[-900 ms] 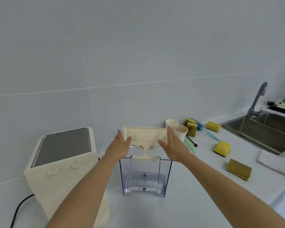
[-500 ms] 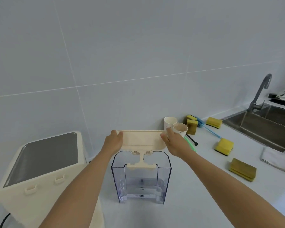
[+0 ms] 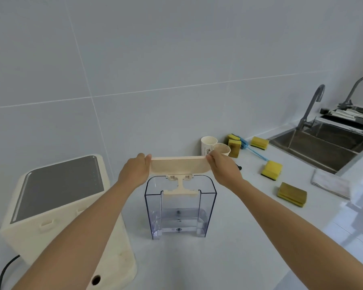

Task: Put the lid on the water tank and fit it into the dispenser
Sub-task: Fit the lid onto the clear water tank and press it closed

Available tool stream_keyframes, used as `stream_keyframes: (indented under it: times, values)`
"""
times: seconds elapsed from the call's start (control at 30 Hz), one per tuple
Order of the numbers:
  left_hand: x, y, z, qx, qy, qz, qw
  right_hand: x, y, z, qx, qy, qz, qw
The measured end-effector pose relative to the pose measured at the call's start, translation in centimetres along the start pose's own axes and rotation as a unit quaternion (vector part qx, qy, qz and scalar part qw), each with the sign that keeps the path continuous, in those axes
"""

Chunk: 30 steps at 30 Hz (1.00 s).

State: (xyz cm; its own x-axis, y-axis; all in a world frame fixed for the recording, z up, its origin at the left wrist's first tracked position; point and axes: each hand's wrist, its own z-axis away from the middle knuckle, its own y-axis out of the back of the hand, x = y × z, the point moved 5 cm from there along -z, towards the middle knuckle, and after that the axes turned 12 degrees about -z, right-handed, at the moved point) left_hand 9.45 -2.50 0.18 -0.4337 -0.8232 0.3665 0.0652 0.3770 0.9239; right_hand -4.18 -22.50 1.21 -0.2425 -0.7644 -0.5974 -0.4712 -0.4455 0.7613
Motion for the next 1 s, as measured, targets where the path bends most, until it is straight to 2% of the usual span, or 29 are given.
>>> stream_keyframes:
  times: [0.27,0.6,0.73,0.9,1.0]
  values:
    - [-0.5,-0.6,3.6,0.013,-0.043,-0.001,0.999,0.3,-0.7,3.6,0.006,0.048,0.075,0.996]
    - [-1.2,-2.5,6.7,0.037,-0.057,-0.079,0.995,1.3,-2.6,6.4,-0.079,0.096,0.209,0.970]
    - [-1.4,-3.2,7.2,0.041,-0.043,-0.099,0.993,1.5,-3.0,6.7,-0.085,0.098,0.204,0.970]
    - [-1.4,-3.4,7.3,0.032,-0.021,-0.071,0.997,1.5,-2.8,6.6,-0.080,0.085,0.190,0.975]
    - [-1.6,-3.5,7.4,0.018,0.006,-0.032,0.999,1.6,-2.3,6.1,-0.063,0.037,0.128,0.989]
